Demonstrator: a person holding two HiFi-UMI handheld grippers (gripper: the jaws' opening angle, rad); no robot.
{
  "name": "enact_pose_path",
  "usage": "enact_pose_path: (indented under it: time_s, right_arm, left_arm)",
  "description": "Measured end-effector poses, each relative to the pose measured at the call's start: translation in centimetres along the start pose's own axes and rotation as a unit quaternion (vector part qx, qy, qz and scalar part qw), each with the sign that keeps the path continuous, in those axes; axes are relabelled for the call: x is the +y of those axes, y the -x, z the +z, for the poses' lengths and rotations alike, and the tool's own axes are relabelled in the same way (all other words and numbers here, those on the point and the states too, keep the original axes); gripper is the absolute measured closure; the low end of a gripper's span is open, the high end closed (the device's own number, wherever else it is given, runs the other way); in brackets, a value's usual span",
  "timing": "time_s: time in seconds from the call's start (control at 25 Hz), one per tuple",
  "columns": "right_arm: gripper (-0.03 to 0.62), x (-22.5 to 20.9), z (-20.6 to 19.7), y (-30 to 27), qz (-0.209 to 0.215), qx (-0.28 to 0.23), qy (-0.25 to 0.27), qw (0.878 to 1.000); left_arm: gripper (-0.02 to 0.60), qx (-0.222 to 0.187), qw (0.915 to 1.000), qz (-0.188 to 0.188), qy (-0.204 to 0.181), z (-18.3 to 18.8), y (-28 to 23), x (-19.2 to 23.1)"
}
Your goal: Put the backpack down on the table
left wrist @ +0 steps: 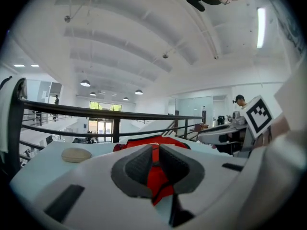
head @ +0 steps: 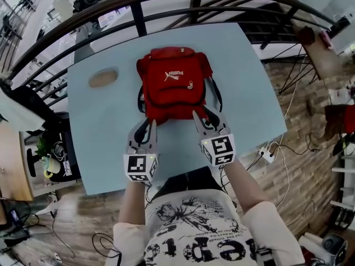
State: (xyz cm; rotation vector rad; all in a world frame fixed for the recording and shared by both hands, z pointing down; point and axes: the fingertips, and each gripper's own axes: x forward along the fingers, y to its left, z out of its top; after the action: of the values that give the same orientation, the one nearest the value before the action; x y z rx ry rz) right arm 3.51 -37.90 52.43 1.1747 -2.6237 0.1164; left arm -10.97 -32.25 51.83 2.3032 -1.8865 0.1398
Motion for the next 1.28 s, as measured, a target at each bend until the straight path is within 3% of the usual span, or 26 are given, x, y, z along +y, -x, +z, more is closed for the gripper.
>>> enact_pose_path:
  time_s: [0.2,0.4,0.64,1.28]
  right_arm:
    - [0.599,0.7,2.7,2.5,-0.023,-0.024,0.023,0.999]
    - [0.600,2.4,6.2,4.7,-0.019,-0.057,0.052,0.997]
    - [0.601,4.4,10.7,6.3,-0.001,-0.101,0.076,0.992]
    - [0.603,4.6,15.5,4.8,0.039,-0.138,0.053,0.988]
  left_arm:
    - [0.557,-0.009,0.9997,-0.010,-0.019,3.0,1.9,-1.6]
    - [0.565,-0.049,0.9979,-0.026,-0.032,7.6,4.6,-3.2]
    - [0.568,-0.069,0.9962,-0.010,-0.052,11.3,6.6,-2.9]
    - [0.568,-0.105,0.9922,0.036,-0.057,17.1,7.9,-0.2]
